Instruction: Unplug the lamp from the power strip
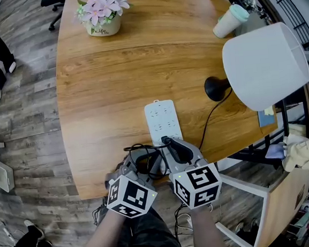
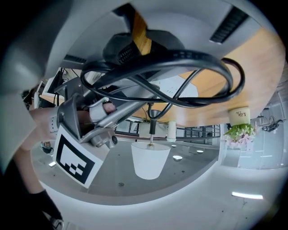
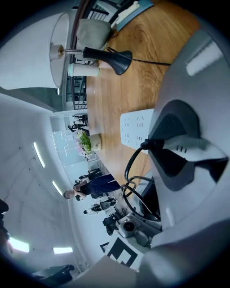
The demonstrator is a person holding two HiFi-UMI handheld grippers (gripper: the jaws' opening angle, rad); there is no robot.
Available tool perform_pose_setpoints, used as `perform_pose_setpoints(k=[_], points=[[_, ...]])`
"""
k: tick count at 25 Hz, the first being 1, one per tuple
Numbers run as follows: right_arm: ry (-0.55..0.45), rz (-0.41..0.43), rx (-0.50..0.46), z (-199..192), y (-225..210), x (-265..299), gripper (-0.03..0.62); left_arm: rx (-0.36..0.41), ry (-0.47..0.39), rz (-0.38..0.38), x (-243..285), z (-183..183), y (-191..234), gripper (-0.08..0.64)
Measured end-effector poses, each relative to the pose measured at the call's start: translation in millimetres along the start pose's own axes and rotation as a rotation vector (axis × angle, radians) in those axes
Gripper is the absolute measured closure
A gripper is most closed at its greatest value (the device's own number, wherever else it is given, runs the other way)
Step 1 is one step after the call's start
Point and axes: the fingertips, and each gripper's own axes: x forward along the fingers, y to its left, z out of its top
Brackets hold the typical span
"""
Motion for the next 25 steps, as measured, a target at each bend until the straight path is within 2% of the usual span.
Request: perform_pose_setpoints(k=[3,6,12,14,21,25], points=[[-0.011,-0.028,-0.061,0.5,2.7,0.0,0.523,0.008,0.003,0.004,0.2,-0.4,0.2,0.563],[-0.023,-0.028,-0.067,0.1,3.3,0.1,0.525,0.001,0.005,0.0,0.3,-1.0,0.6,0.563],[-0.015,0.009,0.032,1.6,-1.5,-1.2,0.525,-0.037,0.005,-0.01,0.4,1.3,1.4,0.564],[-0.012,0.002,0.036,1.8,-1.7,-1.4,0.525,-0.038,0.008,-0.007,0.8,1.4,1.5,0.565],[-0.013,-0.053,-0.118,2.5,5.4,-1.1,0.525,-0.034,0.02,-0.011,1.4,1.2,1.7,0.564],[-0.047,0.013,0.04,5.1,-2.0,-4.2,0.526,-0.039,0.019,-0.015,1.7,0.9,1.6,0.565]])
